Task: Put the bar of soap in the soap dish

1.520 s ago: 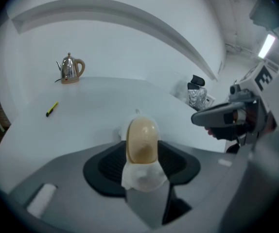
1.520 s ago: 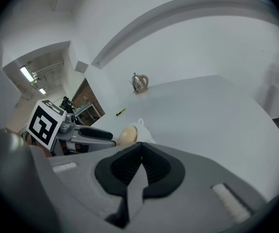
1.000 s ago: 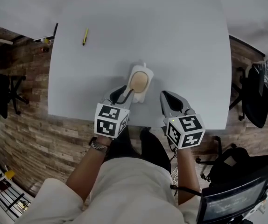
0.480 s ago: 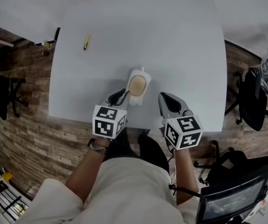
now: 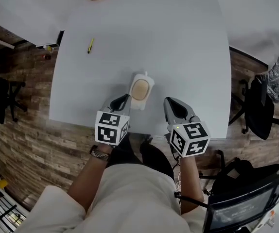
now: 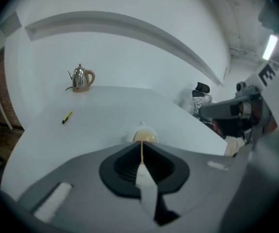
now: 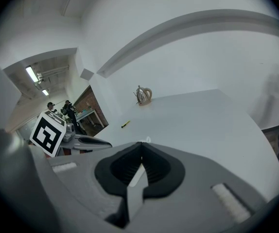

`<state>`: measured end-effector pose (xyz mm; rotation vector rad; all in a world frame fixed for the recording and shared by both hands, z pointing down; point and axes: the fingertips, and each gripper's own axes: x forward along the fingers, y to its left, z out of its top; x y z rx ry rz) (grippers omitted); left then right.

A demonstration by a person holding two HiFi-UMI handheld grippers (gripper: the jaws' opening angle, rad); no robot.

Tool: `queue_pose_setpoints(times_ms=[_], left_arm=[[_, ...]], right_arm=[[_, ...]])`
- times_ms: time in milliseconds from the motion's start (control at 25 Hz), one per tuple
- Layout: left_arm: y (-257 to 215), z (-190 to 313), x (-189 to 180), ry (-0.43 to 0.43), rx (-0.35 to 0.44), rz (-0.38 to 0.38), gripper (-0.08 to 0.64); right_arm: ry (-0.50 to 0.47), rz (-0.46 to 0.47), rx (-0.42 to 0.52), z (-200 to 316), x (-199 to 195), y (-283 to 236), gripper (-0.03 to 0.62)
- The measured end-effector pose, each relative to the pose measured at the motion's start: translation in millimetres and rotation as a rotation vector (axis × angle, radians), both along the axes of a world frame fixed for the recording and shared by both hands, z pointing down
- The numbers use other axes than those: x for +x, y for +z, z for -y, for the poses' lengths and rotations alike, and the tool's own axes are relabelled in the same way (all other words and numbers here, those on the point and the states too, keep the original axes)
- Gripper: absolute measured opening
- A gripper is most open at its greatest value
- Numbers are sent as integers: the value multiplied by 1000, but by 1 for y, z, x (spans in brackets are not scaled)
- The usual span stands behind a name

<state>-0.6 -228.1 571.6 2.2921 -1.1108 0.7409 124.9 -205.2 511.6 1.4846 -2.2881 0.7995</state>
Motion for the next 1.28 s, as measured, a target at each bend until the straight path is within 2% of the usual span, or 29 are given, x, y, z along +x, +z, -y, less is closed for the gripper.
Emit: queue_pose_setpoints(times_ms=[80,680,920,1280], left_arm=[[-3,-2,2,6,23,12,6],[-34,-11,25,6,114,-51,5],[-53,-4,34,40,150,-59,5],[-92,17,23,51,232,-76,5]], right_arm=[[-1,-1,11,-1,1,-4,2],[-33,-25,102,-4,18,-43,2],[-3,-36,139,6,31,-65,2],[53,-35,185,18,30,-89,2]])
